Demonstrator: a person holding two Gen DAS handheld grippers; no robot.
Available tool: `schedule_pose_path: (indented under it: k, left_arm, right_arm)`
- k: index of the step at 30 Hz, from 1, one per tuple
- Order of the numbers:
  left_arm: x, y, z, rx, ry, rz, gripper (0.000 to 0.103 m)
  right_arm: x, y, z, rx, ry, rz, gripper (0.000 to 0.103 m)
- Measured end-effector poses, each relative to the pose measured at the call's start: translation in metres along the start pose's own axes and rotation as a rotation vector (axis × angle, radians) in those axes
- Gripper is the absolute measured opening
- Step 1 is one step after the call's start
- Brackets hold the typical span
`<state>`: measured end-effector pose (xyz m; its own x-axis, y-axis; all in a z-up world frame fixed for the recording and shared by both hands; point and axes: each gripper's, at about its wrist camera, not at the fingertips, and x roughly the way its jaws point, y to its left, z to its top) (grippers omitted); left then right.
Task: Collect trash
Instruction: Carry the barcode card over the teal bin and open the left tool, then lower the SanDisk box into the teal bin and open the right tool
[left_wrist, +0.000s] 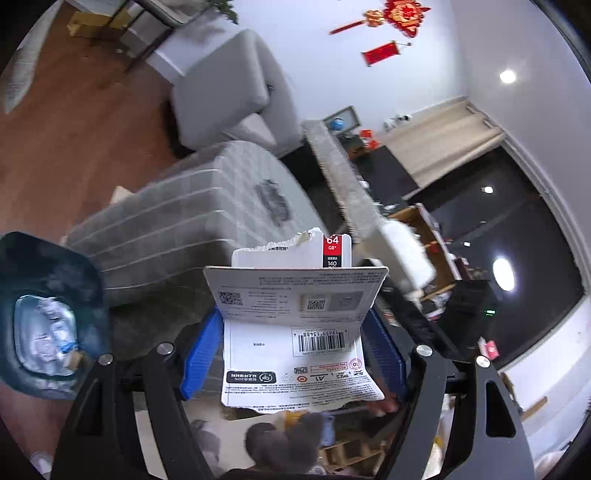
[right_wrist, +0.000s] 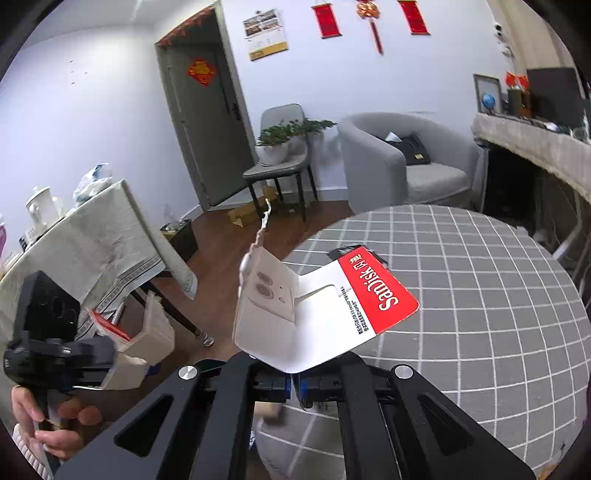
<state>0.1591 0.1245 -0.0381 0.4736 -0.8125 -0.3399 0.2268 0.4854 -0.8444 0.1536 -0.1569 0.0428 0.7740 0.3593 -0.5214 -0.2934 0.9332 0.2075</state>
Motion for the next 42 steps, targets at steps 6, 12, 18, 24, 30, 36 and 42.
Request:
schedule_pose_path:
  k: [6,12,18,24,30,36,42]
  left_arm:
    - [-0.013,0.031,-0.003,-0.024,0.010,0.136,0.077]
    - [-0.024,0.054,-0.007,-0.009,0.044,0.318,0.077]
    - [-0.033,0.081,-0.010,0.002,0.072,0.457,0.077]
    - [-0.033,0.110,-0.011,0.029,0.121,0.639,0.078]
    - [-0.028,0.129,-0.015,0.063,0.182,0.739,0.085]
    - [-0.039,0.130,-0.016,0.090,0.183,0.777,0.087]
    - [-0.061,0.113,-0.011,0.150,0.100,0.821,0.081]
  right_arm:
    - [0.003,0.029,-0.005,-0.025,0.013,0.047,0.003]
    - [0.013,0.066,-0.011,-0.074,0.029,0.103,0.003]
    - [0.033,0.095,-0.022,-0.103,0.070,0.153,0.003]
    - [0.056,0.118,-0.031,-0.119,0.131,0.182,0.003]
    - [0.078,0.135,-0.038,-0.118,0.187,0.210,0.003]
    - [0.108,0.143,-0.056,-0.122,0.278,0.208,0.003]
    - [0.136,0.151,-0.074,-0.136,0.353,0.188,0.003]
